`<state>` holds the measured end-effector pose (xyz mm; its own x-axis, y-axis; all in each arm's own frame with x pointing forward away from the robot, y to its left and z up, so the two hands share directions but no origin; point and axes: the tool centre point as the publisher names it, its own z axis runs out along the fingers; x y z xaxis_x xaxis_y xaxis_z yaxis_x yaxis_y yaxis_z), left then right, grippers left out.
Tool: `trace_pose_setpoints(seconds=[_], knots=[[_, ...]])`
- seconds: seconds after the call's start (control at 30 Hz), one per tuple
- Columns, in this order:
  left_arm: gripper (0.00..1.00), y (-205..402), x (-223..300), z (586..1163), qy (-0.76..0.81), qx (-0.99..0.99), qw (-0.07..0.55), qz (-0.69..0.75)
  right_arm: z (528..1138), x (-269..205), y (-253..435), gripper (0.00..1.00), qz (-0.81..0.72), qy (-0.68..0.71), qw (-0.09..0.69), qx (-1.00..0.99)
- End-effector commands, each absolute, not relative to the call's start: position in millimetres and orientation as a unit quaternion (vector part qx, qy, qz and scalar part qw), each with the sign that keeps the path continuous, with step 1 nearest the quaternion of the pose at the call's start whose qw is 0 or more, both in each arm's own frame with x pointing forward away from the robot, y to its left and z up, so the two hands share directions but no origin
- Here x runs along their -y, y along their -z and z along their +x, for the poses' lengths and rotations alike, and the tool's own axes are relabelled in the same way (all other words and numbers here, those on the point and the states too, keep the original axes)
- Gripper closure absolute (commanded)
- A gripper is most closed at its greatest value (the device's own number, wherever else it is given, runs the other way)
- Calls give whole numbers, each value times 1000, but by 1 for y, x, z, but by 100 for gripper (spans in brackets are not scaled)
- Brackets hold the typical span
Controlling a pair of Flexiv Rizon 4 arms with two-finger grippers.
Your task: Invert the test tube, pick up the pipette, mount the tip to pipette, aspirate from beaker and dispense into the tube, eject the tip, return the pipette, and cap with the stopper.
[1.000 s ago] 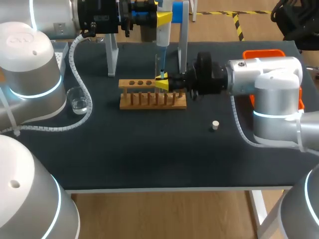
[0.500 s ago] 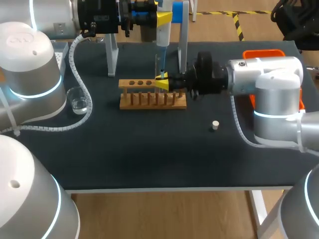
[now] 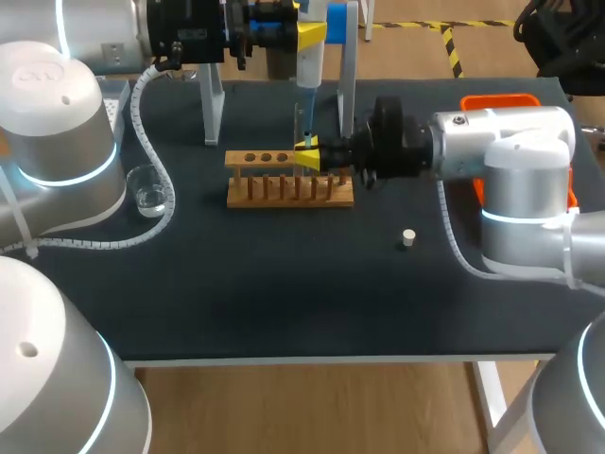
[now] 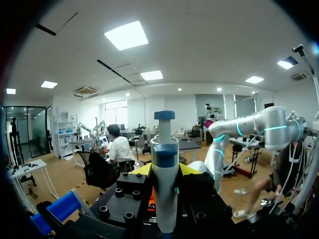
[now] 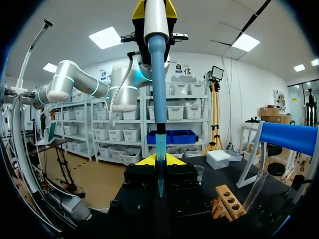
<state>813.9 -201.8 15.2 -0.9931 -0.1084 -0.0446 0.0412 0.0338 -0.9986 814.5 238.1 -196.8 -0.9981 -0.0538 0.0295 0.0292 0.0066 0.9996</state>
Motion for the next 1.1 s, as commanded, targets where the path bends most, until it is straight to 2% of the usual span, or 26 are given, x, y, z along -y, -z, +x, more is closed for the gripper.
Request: trace_pose_setpoints(seconds=[0.03,1.1], knots=[[100,-15,202,814,694,-717,53,-23,814,-237,195,100,10,705,29,709],[100,-15,202,814,694,-717,53,-23,813,-241,190,100,4,714,30,699]])
